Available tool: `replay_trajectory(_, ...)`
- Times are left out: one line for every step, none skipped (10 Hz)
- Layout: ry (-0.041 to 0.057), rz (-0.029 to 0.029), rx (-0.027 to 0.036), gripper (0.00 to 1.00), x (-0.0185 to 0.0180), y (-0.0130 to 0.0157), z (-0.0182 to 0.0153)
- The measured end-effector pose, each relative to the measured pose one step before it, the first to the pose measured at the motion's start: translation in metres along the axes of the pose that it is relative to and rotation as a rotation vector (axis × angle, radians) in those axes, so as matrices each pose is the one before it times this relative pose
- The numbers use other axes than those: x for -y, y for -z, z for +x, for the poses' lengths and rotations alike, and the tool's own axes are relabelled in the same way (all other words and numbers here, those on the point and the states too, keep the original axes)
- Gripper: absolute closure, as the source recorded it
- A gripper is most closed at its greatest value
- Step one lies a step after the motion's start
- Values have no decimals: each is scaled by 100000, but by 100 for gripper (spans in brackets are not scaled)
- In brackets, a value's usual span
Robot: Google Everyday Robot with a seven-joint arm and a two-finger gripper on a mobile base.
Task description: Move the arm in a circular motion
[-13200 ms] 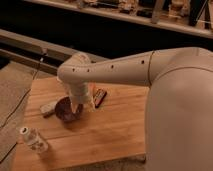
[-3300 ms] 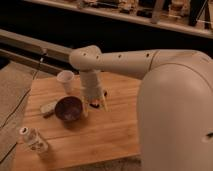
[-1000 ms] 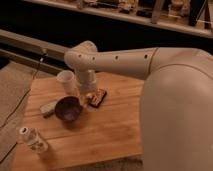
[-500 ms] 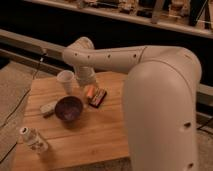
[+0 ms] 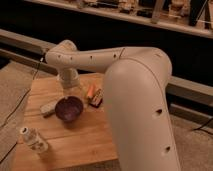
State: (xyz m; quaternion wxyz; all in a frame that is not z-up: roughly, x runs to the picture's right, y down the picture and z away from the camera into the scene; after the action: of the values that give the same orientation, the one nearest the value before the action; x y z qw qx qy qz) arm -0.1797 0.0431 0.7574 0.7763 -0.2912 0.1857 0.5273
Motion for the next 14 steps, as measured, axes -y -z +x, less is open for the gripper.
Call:
replay_trajectory(1680,-1965,-2160,35,-1087,57,1033)
replay_trajectory(1616,-2742,-2656,35,-1048,191,1694)
replay_trajectory(471,-1405,-1181,35,-291,229,1132)
replay_trajectory(139,-958,-978,35,118,263,1483)
replay_trajectory(-120,-632,67,35,343,280,1191)
replay_trajectory(-1302,95,1587,35,1615,617,1910)
replay_trajectory(-1383,339,1513,35,1318,462,770)
replay_trajectory(-1833,1110,1460,35,1742,541,629)
replay_trajectory(-3610,2177,2989,35,3196,1018,211)
replay_trajectory(-1393,1758,2101,35,2086,497,-602)
replay_trajectory(-11,996,1432,35,1129,81,-851)
replay_trajectory(1244,1115,1831,35,1104,-379,-1937)
replay_trajectory(1322,120,687,35,-41,-405,-1177)
replay_trajectory(2271,-442,205,35,-668,-839,-1629)
